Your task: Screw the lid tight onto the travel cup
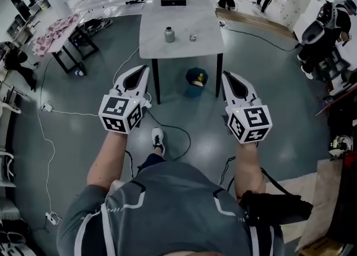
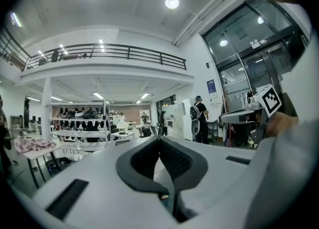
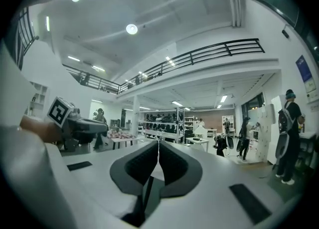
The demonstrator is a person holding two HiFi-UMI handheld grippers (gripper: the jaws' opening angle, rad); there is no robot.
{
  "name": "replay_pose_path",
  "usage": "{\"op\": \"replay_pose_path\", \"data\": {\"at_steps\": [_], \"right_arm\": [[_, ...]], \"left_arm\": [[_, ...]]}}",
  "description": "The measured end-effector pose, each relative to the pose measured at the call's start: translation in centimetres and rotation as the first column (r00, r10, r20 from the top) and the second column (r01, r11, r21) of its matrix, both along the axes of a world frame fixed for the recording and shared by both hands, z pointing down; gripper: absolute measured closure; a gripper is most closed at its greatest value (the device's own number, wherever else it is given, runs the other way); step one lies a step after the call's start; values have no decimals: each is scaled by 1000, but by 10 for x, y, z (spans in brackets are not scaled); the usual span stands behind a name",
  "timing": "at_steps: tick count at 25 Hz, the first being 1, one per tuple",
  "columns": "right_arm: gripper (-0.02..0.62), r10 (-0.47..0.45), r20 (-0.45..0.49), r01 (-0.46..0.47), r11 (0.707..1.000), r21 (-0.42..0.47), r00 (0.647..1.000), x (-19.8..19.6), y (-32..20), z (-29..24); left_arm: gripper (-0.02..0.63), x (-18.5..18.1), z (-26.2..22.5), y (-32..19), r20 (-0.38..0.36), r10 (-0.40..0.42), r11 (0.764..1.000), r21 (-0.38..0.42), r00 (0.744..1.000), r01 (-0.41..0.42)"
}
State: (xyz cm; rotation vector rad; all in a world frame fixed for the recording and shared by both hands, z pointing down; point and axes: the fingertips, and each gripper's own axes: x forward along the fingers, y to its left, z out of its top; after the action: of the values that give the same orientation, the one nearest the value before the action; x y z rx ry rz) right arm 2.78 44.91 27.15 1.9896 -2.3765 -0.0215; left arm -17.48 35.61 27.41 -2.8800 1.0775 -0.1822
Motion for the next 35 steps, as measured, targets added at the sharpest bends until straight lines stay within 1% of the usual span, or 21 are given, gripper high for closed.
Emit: {"op": "replay_pose_path", "data": {"at_steps": [3, 5, 8, 11, 15, 19, 24, 30, 32, 35], "right_arm": [[566, 12, -13, -12, 1000, 0, 1000, 5, -21, -1], [566, 27, -22, -27, 1000, -2, 999, 8, -40, -3], [566, 43, -33, -43, 999, -2, 999, 10, -75, -9], [566, 53, -46, -53, 999, -6, 998, 9, -115, -11], [566, 70, -38, -71, 997, -11, 997, 9, -166, -14], [566, 74, -40, -75, 997, -20, 996, 3, -217, -15], [566, 106, -38, -108, 993, -45, 994, 3, -274, -8], [566, 144, -48, -146, 988, -57, 988, 1, -326, 0], [566, 153, -50, -156, 985, -71, 987, 1, -338, 3], [566, 147, -65, -153, 984, -88, 987, 4, -353, 5]], "left_arm": [[597, 7, 4, -22, -9, 23, 1000, -10, 1000, -23], [597, 11, 4, -41, -23, 32, 999, -1, 999, -32], [597, 12, 2, -81, -41, 32, 999, 16, 999, -31], [597, 11, 1, -125, -60, 33, 999, 17, 998, -32], [597, 11, -1, -179, -65, 52, 999, 13, 997, -52], [597, 6, -2, -237, -69, 52, 999, 3, 996, -52], [597, 2, 6, -293, -68, 73, 997, -8, 995, -74], [597, -5, 20, -349, -67, 93, 995, -22, 993, -94], [597, -5, 28, -363, -67, 95, 995, -37, 993, -97], [597, -1, 32, -376, -87, 105, 993, -49, 991, -110]]}}
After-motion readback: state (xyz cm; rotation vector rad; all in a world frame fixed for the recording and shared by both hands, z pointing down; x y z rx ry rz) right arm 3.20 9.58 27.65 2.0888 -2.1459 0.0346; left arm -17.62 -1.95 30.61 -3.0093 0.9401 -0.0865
